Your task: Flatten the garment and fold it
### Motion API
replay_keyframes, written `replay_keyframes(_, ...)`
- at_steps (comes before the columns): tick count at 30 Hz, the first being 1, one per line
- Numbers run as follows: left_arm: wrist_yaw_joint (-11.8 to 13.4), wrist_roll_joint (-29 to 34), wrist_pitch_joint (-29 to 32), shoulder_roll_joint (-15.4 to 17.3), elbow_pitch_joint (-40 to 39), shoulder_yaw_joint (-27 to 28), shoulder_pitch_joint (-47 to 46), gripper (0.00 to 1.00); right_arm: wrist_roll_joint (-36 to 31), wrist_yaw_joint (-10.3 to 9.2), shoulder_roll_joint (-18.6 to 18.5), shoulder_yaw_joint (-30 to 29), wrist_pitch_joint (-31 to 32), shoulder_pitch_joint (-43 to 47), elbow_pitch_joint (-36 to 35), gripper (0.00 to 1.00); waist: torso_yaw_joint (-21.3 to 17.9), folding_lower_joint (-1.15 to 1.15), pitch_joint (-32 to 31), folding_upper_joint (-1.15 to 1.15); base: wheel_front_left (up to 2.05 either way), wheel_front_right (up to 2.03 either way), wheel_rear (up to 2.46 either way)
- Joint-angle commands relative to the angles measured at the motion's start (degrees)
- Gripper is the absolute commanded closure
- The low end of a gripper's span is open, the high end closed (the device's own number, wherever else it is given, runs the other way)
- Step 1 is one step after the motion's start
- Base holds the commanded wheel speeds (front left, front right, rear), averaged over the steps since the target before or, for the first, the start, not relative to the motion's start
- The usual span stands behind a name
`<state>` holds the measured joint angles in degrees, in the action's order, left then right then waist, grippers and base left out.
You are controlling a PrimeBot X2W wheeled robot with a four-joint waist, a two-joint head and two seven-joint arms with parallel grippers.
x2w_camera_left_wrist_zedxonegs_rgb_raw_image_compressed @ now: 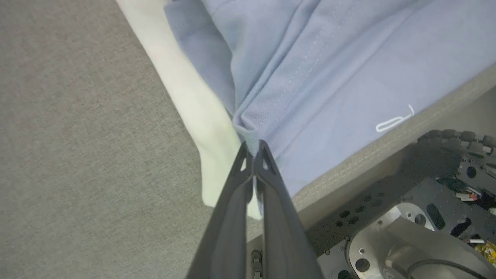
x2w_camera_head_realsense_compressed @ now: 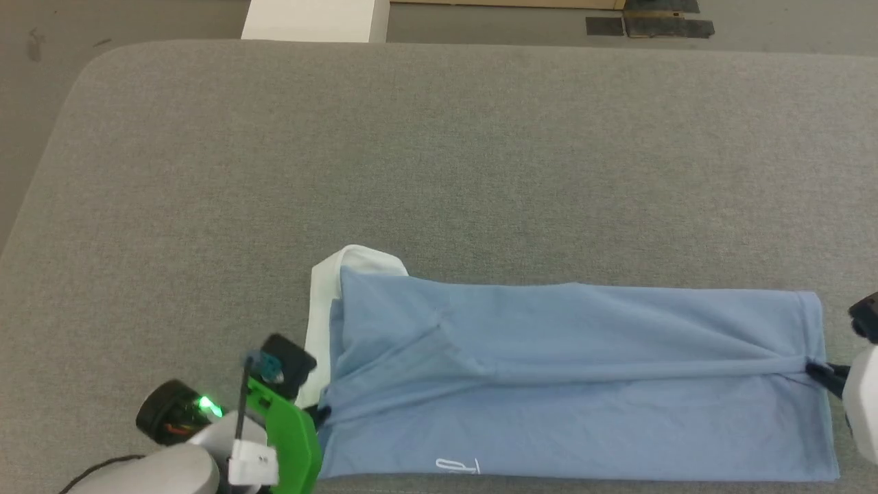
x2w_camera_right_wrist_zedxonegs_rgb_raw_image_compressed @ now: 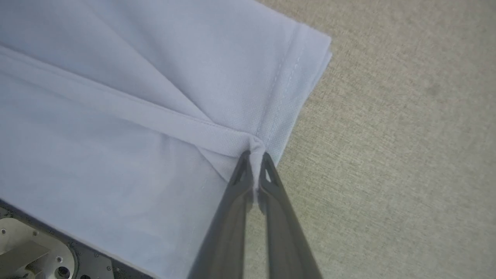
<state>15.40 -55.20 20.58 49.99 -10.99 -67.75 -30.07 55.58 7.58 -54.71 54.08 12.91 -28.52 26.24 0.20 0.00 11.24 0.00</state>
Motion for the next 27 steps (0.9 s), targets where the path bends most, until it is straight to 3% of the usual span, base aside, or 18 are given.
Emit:
replay_keyframes(1,-0.71,1.16,0.30,-0.17,1.14,-0.57,0.52,1.00,-1.01,-0.09,0.49,0.37,0.51,0.98,-0.09,1.00,-0.11,0.00,0.31,0.00,0.00,0.00,0.00)
replay_keyframes(9,-4.35,4.18,0.54,-3.88,8.11,-2.70,-0.78,1.00,-4.49,-0.09,2.04,1.70,1.87,1.56,-0.01,1.00,-0.35,0.00,0.50,0.00,0.00,0.00,0.00)
replay_keyframes(10,-4.75,4.40,0.36,-4.33,8.98,-2.85,-0.82,0.95,-4.59,-0.09,2.32,1.75,1.99,1.63,0.02,0.95,-0.40,0.00,0.17,0.00,0.00,0.00,0.00)
replay_keyframes(11,-4.97,4.49,0.12,-4.66,9.63,-2.92,-0.76,0.64,-4.61,-0.09,2.53,1.64,1.85,1.59,-0.04,0.55,-0.45,0.00,-0.18,0.00,0.00,0.00,0.00)
replay_keyframes(12,-5.02,4.64,-0.48,-5.07,10.36,-2.87,-0.72,0.00,-4.39,-0.09,2.70,1.30,1.72,1.58,0.05,0.00,-0.47,0.00,-0.63,0.00,0.00,0.00,0.00)
replay_keyframes(20,-3.11,3.18,-8.11,-7.44,12.64,0.81,0.63,0.00,1.55,-0.09,2.32,-3.69,1.14,1.98,-2.69,0.00,-0.78,0.00,-5.59,0.00,0.00,0.00,0.00)
replay_keyframes(27,2.24,1.75,-20.38,-8.48,12.05,8.51,2.27,0.00,6.31,-0.09,1.94,-12.06,0.11,4.91,-3.64,0.00,-0.65,0.00,-8.45,0.00,0.00,0.00,0.00)
